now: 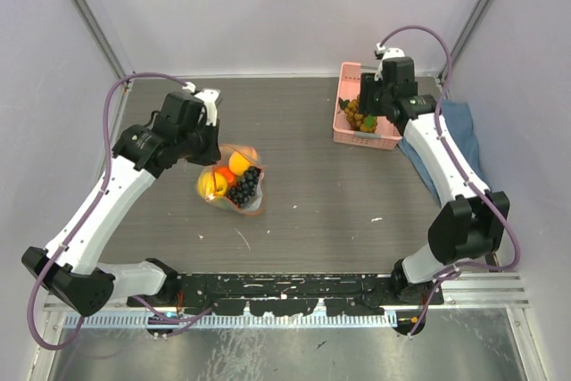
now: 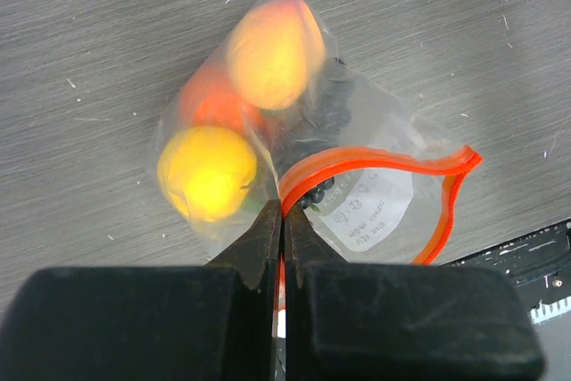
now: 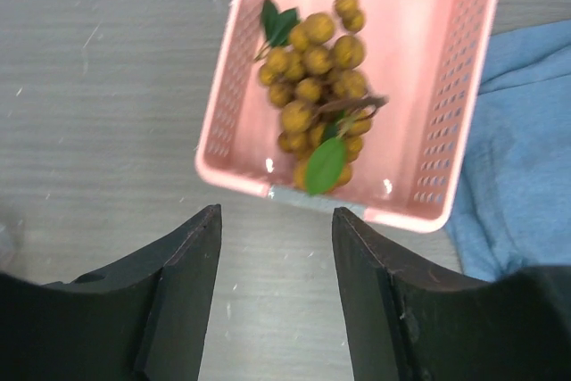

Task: Place the food in the zip-top bag and seal the zipper
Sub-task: Pick up the fake fruit from the bin.

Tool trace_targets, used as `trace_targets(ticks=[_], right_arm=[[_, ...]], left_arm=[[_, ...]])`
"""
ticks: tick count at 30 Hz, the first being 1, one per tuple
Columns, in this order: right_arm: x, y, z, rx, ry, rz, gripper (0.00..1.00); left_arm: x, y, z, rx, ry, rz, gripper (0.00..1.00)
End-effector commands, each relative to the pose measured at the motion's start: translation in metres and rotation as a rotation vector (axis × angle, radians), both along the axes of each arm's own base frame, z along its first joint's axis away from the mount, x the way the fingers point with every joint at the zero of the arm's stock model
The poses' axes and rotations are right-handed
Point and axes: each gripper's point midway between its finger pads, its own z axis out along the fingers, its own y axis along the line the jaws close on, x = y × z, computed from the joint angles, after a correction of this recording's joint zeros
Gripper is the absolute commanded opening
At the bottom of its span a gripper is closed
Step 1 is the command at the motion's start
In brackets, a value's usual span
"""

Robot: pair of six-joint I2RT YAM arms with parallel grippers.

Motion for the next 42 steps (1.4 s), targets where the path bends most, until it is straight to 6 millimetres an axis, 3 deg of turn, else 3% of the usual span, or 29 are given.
trace_targets(ticks=[1,6,14,18,25,32,42], right_arm=[[0.04,-0.025,0.026,0.012,-0.105,-0.041,0.58],[0.071,-0.051,0.014,0.02,-0.09,-0.082,0.59],[0.104,-0.056,-0.041,0.063,0.024,-0.057,0.56],[0.108,-0.053,-0.064,0.081,0.072,-0.037,0.5],[0.096,-0.046,-0.084,0.125,0.123,0.003,0.32],[0.083,-0.04,-0.074,0.159,0.11,0.018,0.04],[0.062,-0.032,0.002,0.215,-0.076,0.02,0.01]], left_arm=[[0.012,0.0,0.021,-0.039,-0.047,0.032,0.0],[0.019,-0.001,0.02,-0.025,-0.02,0.046,0.0],[0.029,-0.003,0.029,-0.016,-0.007,0.071,0.0],[0.034,-0.006,0.029,-0.008,0.011,0.072,0.0],[0.048,-0.015,0.038,-0.034,0.019,0.096,0.0],[0.057,-0.024,0.04,-0.078,0.02,0.118,0.0],[0.059,-0.037,0.025,-0.107,0.075,0.094,0.0]])
